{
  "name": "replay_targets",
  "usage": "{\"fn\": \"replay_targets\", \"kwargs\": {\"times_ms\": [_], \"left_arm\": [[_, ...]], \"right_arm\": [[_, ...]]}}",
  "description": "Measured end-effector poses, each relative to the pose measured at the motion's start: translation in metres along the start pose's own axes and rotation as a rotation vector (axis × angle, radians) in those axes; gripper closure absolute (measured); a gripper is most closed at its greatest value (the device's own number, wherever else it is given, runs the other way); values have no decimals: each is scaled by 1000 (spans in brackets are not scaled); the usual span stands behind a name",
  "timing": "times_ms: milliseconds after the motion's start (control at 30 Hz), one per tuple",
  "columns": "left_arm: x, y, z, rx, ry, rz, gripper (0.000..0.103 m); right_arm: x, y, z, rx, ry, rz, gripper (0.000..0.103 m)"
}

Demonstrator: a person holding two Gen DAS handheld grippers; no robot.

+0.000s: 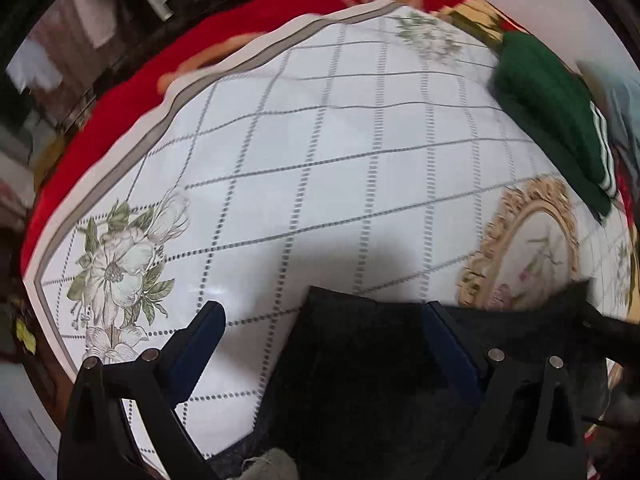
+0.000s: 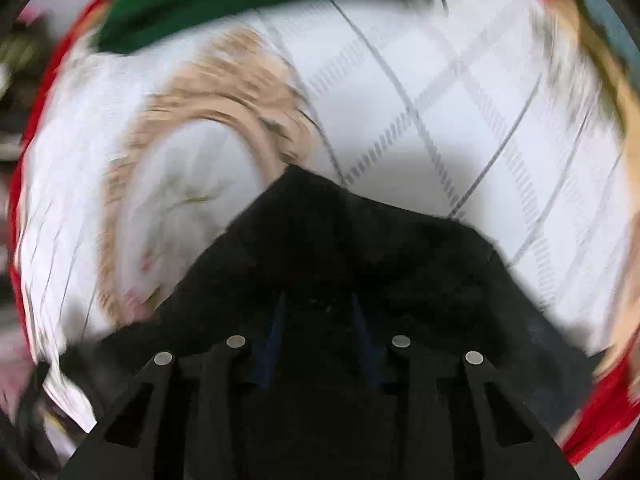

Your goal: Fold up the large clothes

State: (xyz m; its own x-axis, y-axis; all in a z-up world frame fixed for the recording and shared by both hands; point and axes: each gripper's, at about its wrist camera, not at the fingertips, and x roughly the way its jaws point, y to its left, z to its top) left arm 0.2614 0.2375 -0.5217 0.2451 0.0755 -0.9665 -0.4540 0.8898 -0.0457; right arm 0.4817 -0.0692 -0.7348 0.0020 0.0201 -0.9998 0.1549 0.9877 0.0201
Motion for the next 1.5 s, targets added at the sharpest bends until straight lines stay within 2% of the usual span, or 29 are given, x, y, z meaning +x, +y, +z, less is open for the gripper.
{"fn": "replay_targets", "kwargs": {"times_ms": [100,233,300,333,367,500,600,667,733,800,900,933,1133,1200,1233,1267,1400,1500], "left_arm": [[-12,-23,-11,50,23,-29,4],[-25,-68,-30,155,53,-72,4],[-22,-99,-39,211,70,-100,4],[-20,-113,-46,233,82,-116,4],[-17,-125,-49,249,90,-129,4],[9,-170,-69,311,120,-132,3],[47,-185,-80,354,171,-94,0],[60,-181,-80,336,170,-125,0],[58,-181,-79,353,163,-129,0],[57,-181,-78,353,164,-132,0],[59,-184,-74,346,182,-128,0],[60,-185,-73,339,185,-168,0],[62,-187,-67,344,193,-170,0],[61,-186,-67,341,190,-172,0],[62,-186,-66,335,190,-173,0],[62,-186,-64,329,190,-171,0],[63,-194,-55,326,212,-155,0],[62,-205,-50,349,213,-168,0]], "right_arm": [[-1,-1,12,36,42,1,69],[-32,-27,-1,79,37,161,69],[-56,-54,-20,122,3,227,47],[-65,-68,-31,146,-15,233,30],[-76,-89,-47,188,-43,243,26],[-93,-158,-101,301,-72,262,26],[-73,-206,-137,396,-68,264,26],[-53,-236,-152,474,-68,323,26],[-27,-259,-161,550,-96,447,26],[-9,-270,-163,583,-143,554,24],[9,-276,-156,616,-225,682,5],[8,-276,-152,621,-256,716,0],[12,-261,-114,619,-331,785,0],[8,-251,-108,605,-349,755,2],[6,-247,-105,595,-353,739,21],[6,-242,-104,587,-345,725,55],[-2,-239,-107,612,-342,777,69],[-34,-235,-116,599,-383,814,76]]}}
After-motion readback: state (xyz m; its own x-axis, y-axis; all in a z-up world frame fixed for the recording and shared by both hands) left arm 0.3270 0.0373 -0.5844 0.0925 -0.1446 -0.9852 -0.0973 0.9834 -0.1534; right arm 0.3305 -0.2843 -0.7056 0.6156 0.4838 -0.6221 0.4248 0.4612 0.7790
